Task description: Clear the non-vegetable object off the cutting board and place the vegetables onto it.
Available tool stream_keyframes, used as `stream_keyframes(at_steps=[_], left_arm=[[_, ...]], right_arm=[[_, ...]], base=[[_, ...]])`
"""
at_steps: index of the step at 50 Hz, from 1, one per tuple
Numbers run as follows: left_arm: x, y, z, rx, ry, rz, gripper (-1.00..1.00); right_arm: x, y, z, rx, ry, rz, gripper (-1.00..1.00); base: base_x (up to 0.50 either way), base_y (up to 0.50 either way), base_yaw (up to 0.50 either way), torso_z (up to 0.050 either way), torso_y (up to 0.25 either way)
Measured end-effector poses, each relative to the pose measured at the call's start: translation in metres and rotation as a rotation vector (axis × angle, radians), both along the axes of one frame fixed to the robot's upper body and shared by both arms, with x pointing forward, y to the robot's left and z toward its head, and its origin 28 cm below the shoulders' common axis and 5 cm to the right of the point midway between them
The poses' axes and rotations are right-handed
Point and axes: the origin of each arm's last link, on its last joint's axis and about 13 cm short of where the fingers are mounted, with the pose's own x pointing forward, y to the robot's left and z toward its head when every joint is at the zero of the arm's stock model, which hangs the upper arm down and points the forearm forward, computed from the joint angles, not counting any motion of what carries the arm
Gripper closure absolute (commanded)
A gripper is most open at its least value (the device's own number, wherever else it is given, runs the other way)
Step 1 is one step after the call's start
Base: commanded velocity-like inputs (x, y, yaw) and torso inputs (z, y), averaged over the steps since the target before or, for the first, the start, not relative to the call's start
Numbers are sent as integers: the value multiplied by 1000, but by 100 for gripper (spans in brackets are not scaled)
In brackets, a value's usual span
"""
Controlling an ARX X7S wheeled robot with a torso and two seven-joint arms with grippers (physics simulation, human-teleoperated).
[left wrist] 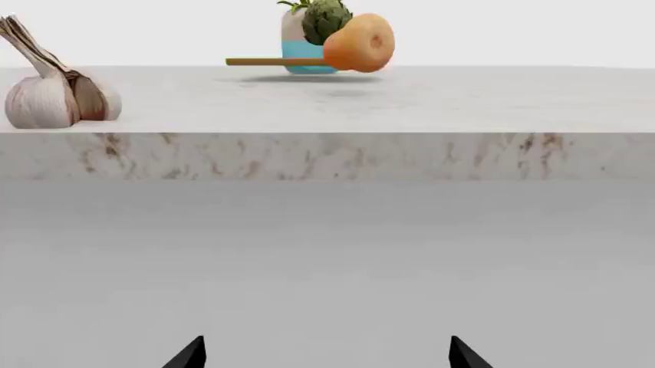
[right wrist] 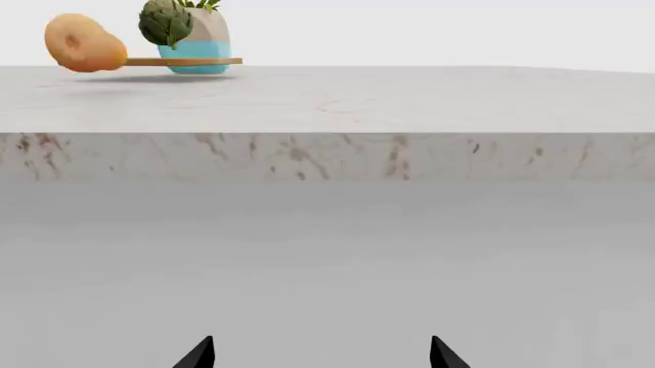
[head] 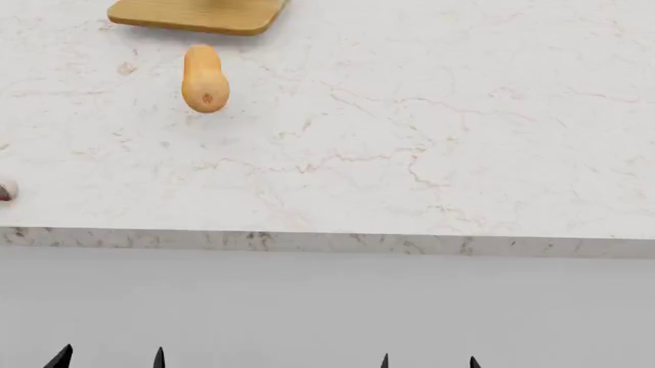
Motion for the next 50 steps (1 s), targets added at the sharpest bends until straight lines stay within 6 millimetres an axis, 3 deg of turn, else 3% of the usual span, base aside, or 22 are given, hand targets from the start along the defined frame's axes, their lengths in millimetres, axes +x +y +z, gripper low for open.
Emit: stream_keyframes(at_steps=[22,31,39,50], left_arm=[[-1,0,2,-5,-7,-3,-100],[-4,2,7,12,-19,4,-100],[-3,7,25,19,-44,26,-100],[-2,19,72,0,-100,61,-100]], right_arm=[[-1,1,1,1,-3,0,-100],[-2,2,10,-15,-2,1,-100],[-1,4,29,-42,-3,9,-100],[1,6,69,-92,-26,20,-100]], base=[[0,0,0,0,0],[0,0,0,0,0],[0,0,0,0,0],[0,0,0,0,0]])
